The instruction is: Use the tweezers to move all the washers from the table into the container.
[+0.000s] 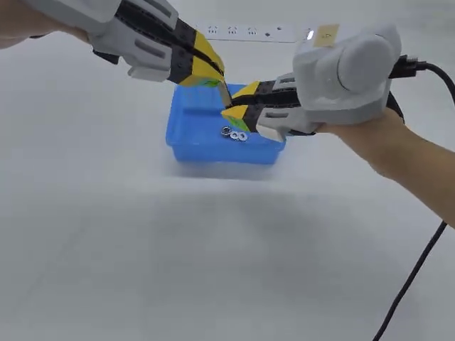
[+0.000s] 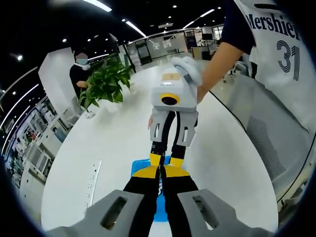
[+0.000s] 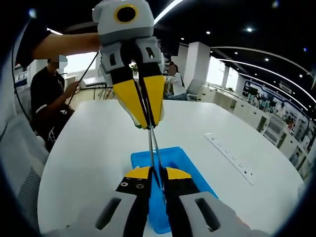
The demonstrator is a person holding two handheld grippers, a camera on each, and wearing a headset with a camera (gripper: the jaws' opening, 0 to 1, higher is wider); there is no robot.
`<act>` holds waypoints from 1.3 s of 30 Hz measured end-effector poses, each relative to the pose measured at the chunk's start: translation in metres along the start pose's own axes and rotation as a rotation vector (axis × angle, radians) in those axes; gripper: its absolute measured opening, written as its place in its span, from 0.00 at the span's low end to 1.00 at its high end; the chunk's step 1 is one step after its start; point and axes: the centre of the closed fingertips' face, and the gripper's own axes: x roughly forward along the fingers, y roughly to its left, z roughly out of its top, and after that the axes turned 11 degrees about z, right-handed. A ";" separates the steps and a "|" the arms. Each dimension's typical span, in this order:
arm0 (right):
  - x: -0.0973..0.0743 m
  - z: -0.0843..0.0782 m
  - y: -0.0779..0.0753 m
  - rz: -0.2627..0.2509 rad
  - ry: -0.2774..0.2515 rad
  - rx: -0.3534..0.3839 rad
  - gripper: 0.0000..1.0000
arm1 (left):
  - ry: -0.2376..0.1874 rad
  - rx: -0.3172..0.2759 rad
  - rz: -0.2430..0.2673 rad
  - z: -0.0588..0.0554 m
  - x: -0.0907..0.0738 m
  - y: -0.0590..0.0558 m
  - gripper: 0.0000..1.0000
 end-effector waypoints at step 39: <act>0.017 -0.120 0.082 0.233 0.480 -0.046 0.10 | 0.208 -0.197 -0.067 -0.126 0.053 -0.124 0.06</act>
